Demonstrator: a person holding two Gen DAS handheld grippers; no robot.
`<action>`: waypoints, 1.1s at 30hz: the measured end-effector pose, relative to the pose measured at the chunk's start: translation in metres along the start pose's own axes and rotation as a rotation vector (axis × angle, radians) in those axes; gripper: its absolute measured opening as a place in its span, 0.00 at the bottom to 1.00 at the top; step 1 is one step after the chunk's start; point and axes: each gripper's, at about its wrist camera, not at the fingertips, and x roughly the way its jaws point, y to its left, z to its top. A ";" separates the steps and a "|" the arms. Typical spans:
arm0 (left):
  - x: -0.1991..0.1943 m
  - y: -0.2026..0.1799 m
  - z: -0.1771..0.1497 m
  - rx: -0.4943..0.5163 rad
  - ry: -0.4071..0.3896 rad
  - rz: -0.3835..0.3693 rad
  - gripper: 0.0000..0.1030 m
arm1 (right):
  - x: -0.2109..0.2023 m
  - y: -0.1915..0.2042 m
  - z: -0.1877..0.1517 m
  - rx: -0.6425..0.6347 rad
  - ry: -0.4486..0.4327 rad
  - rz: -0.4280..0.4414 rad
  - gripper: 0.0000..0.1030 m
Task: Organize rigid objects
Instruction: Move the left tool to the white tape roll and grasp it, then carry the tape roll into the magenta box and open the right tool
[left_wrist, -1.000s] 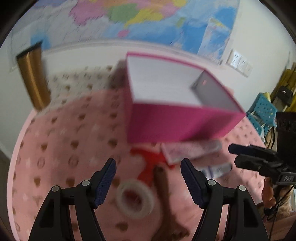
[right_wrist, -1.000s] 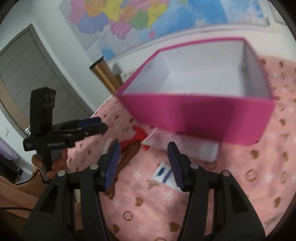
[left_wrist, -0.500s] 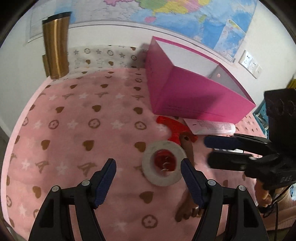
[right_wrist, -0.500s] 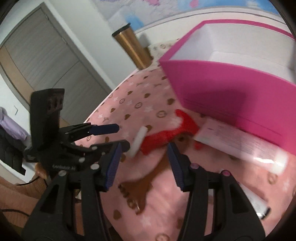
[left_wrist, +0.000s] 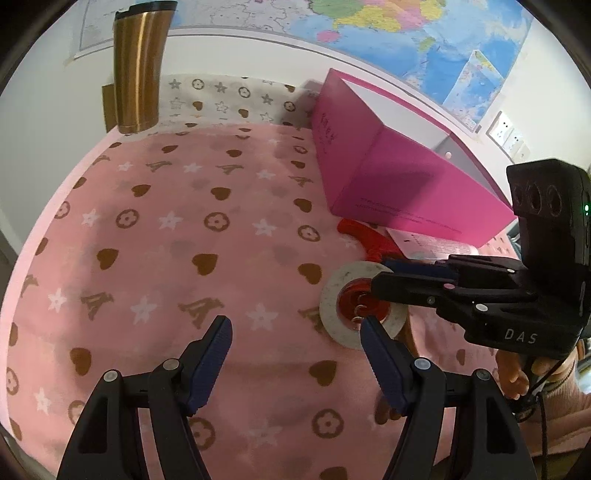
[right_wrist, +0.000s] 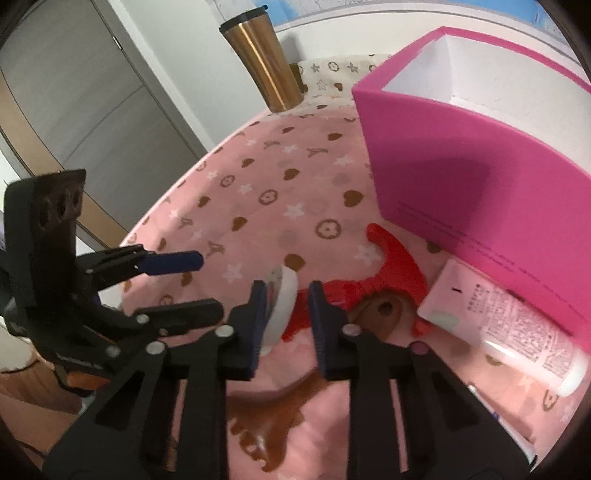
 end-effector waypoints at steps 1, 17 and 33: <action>0.001 -0.001 0.000 0.003 0.003 -0.009 0.71 | -0.001 0.000 -0.002 -0.006 0.000 0.006 0.16; 0.012 -0.062 0.001 0.120 0.036 -0.252 0.64 | -0.064 -0.022 -0.023 0.096 -0.132 0.131 0.11; 0.014 -0.139 0.060 0.301 -0.016 -0.384 0.51 | -0.151 -0.047 -0.018 0.134 -0.320 0.103 0.11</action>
